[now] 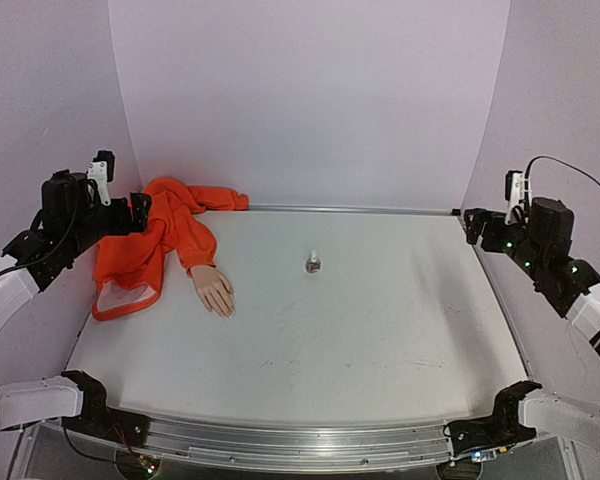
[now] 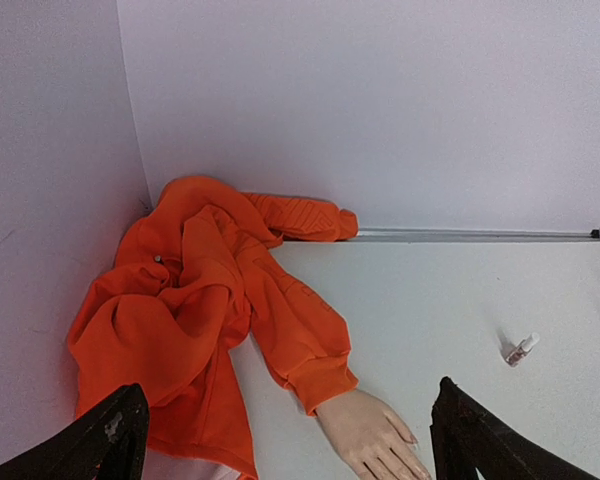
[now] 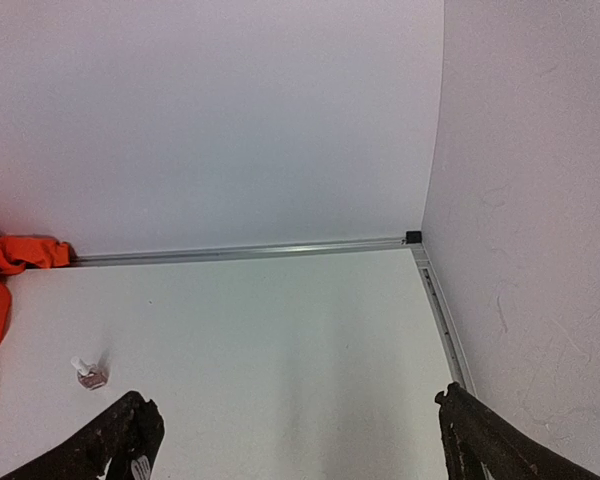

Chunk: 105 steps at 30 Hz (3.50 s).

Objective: Paint the nails

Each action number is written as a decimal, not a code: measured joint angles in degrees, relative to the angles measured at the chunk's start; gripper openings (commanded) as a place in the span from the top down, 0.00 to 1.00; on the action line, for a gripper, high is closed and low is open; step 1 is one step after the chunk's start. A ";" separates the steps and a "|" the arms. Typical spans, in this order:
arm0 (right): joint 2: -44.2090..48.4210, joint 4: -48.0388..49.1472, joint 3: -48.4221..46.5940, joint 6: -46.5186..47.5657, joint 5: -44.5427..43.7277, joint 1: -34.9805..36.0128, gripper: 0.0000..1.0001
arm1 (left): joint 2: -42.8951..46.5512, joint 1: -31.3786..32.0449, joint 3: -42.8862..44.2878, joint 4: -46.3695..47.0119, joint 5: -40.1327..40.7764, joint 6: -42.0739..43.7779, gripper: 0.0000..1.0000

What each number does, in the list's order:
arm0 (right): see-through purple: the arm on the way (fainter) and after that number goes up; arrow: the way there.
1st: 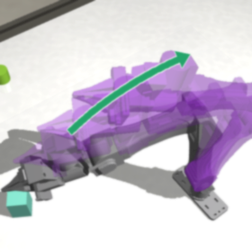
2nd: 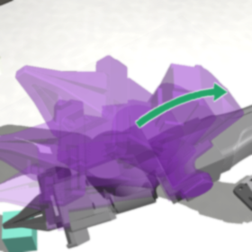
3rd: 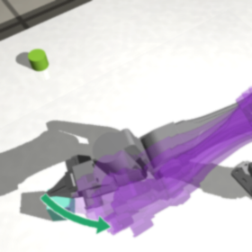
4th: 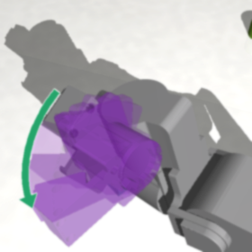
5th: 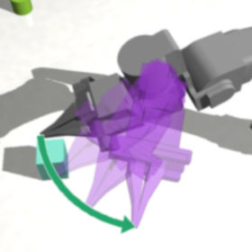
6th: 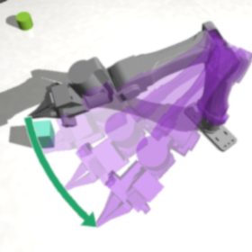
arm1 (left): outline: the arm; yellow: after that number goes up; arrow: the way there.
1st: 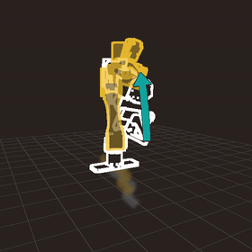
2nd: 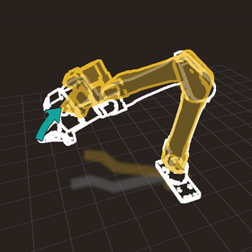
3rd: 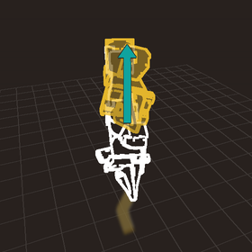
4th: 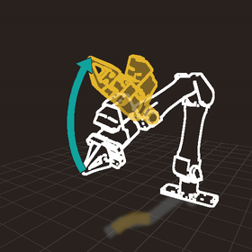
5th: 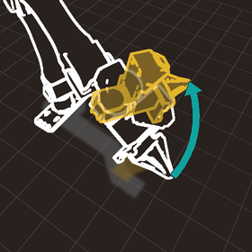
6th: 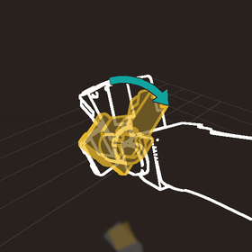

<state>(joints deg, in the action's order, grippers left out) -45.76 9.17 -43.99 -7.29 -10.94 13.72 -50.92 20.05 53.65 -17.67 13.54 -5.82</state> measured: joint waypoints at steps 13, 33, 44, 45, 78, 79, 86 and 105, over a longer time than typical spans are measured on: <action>-14.53 12.22 6.71 -5.46 4.11 -7.43 0.02 | -11.74 -6.05 -4.07 2.89 -11.72 -6.49 0.01; -25.46 23.45 6.99 -6.27 21.77 -10.60 0.02 | -53.11 17.97 19.23 3.32 -18.05 -10.86 0.10; -26.36 26.56 6.99 -6.27 25.97 -10.58 0.02 | -77.81 24.55 53.79 -7.87 -18.47 -10.03 0.16; -26.36 26.84 6.99 -6.27 26.23 -10.58 0.02 | -79.58 24.63 56.43 -8.83 -18.43 -9.97 0.17; -26.36 29.92 7.02 -6.51 30.03 -10.58 0.02 | -95.78 25.40 79.52 -19.52 -10.78 -5.62 0.71; -26.36 29.92 7.02 -6.54 30.01 -10.58 0.02 | -95.86 25.40 79.52 -19.63 -10.80 -5.62 0.72; -26.36 29.97 7.02 -6.60 30.01 -10.54 0.02 | -96.63 25.40 80.17 -19.93 -10.88 -5.03 0.87; -27.50 29.81 6.40 -1.99 39.65 2.27 0.02 | -73.37 25.38 57.57 -23.08 -24.57 -3.93 1.00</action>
<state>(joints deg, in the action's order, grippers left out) -73.25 38.98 -37.58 -9.28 28.71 15.99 -124.29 45.43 111.22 -40.75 -11.03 -9.76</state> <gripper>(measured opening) 0.983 0.153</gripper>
